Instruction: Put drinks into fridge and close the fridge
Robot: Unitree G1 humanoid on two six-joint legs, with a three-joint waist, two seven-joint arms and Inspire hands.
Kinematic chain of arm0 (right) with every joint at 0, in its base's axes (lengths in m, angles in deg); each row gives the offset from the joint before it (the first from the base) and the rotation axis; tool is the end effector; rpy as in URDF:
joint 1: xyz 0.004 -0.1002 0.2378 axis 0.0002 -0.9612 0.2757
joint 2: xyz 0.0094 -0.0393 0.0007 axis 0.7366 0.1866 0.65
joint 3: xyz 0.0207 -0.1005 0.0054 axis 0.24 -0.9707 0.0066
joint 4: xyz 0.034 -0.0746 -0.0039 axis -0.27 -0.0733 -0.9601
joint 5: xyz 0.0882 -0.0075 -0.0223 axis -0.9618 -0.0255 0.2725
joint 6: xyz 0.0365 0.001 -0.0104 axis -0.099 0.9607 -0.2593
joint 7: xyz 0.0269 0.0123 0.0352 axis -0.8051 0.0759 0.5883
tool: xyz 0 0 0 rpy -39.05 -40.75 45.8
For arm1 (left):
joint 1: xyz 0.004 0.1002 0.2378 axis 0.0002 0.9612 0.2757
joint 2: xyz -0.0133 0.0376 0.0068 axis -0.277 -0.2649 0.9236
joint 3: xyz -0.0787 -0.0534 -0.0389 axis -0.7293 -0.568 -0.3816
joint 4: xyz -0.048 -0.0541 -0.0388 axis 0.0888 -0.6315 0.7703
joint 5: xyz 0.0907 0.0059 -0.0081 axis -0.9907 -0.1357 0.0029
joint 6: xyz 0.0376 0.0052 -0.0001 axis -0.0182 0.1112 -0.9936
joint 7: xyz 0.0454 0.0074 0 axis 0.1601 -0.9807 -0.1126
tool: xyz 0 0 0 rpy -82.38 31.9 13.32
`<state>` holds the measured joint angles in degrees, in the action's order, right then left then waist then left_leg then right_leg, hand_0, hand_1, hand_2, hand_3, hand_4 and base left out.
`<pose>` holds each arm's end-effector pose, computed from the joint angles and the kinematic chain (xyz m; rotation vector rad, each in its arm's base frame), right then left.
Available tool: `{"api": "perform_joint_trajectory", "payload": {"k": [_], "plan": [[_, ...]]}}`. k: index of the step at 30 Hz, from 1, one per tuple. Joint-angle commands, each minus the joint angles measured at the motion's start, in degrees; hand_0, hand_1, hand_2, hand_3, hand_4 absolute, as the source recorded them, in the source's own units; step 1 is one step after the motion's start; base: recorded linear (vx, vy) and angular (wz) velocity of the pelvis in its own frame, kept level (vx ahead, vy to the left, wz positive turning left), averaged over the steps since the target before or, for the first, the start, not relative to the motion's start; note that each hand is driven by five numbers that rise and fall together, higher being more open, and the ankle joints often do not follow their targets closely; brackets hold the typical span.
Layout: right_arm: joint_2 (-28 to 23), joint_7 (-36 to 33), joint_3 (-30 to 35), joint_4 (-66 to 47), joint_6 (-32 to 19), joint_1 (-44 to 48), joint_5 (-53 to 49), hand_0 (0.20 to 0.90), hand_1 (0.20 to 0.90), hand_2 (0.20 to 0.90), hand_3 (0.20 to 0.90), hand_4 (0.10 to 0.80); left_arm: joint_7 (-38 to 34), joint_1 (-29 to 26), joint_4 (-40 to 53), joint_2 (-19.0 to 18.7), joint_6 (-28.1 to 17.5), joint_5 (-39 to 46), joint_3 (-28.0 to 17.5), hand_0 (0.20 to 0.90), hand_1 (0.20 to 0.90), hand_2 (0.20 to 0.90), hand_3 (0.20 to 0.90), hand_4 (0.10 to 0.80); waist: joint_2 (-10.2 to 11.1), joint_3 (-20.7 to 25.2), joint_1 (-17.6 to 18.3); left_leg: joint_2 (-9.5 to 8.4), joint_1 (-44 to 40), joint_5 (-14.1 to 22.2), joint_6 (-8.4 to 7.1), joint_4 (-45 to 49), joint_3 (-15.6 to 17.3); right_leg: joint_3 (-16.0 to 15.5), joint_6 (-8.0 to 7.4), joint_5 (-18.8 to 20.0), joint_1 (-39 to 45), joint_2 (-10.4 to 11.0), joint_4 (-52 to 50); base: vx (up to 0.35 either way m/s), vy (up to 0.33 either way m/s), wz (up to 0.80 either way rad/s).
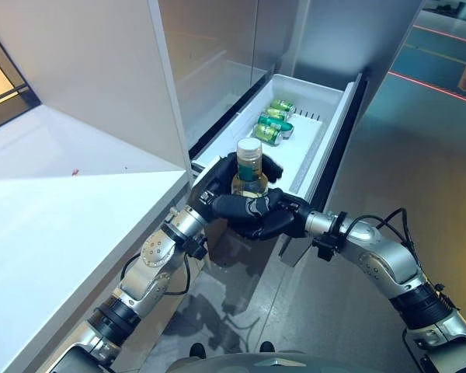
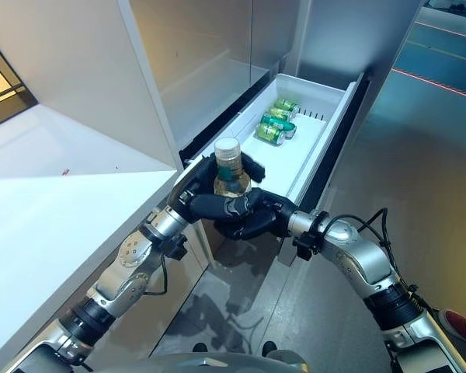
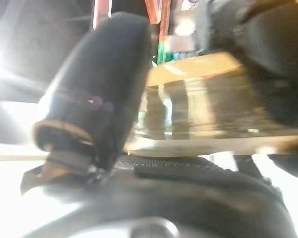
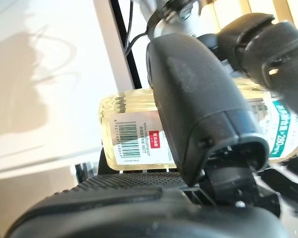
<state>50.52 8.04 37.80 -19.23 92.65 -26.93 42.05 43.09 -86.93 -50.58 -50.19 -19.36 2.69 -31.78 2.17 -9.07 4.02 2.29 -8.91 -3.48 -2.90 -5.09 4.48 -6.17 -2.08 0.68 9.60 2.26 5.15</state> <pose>0.2292 -0.1787 0.0987 -0.0364 0.2579 0.8564 0.2157 0.1414 0.0919 -0.1891 -0.3827 -0.6630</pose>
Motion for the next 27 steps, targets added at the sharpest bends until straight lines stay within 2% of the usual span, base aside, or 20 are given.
{"api": "perform_joint_trajectory", "payload": {"k": [1, 5, 13, 21, 27], "plan": [[2.3, -3.9, 3.6, -5.5, -6.4, 10.6, -1.5, 0.300, 0.300, 0.300, 0.200, 0.100, 0.2, -11.8, 5.4, 4.3, -8.7, 0.5, -2.1, 0.900, 0.900, 0.900, 0.900, 0.800, 0.7, 3.4, 0.0, -4.71, -1.0, 7.2, 4.65, 1.2, 2.2, -0.8, -1.30, -3.9, -2.7, -3.0, -5.9, -0.002, 0.006, 0.03], [0.4, -9.0, 5.5, -3.4, -5.9, 15.1, 0.0, 0.300, 0.300, 0.300, 0.200, 0.100, -0.6, -11.5, 4.0, 5.6, -7.1, 1.3, -2.2, 0.900, 0.900, 0.900, 0.900, 0.800, 0.9, 3.6, -0.2, -4.79, -0.8, 7.4, 4.63, 1.5, 2.1, -0.9, -1.15, -4.1, -2.8, -3.1, -6.1, 0.000, 0.000, 0.00], [-3.7, -14.2, 7.6, 1.1, -5.4, 21.8, 3.5, 0.300, 0.300, 0.300, 0.200, 0.100, -0.7, -11.0, 1.4, 6.5, -6.1, 2.8, -1.9, 0.900, 0.900, 0.900, 0.900, 0.800, 1.5, 3.9, -0.7, -4.99, -0.5, 7.7, 4.65, 1.9, 1.6, -1.1, -0.71, -4.3, -2.9, -3.2, -6.5, 0.000, 0.000, 0.00], [-6.6, -18.6, 9.0, 6.1, -6.8, 26.0, 4.2, 0.300, 0.300, 0.300, 0.200, 0.100, 0.6, -8.4, -0.7, 7.8, -1.4, 9.3, -1.5, 0.900, 0.900, 0.900, 0.900, 0.800, 2.0, 4.1, -1.7, -5.23, 0.1, 8.0, 4.72, 3.0, 1.0, -1.6, -0.40, -4.7, -3.0, -2.9, -7.3, 0.007, 0.004, 0.03], [-9.7, -23.1, 10.2, 12.4, -9.1, 30.0, 1.9, 0.300, 0.300, 0.300, 0.200, 0.100, 5.8, -2.2, -3.5, 8.9, 6.0, 18.9, -0.2, 0.900, 0.900, 0.900, 0.900, 0.800, 2.7, 4.0, -3.7, -5.30, 0.7, 8.2, 4.65, 3.8, 0.1, -3.2, 0.03, -5.4, -2.8, -2.6, -8.1, 0.022, -0.001, 0.11]]}}
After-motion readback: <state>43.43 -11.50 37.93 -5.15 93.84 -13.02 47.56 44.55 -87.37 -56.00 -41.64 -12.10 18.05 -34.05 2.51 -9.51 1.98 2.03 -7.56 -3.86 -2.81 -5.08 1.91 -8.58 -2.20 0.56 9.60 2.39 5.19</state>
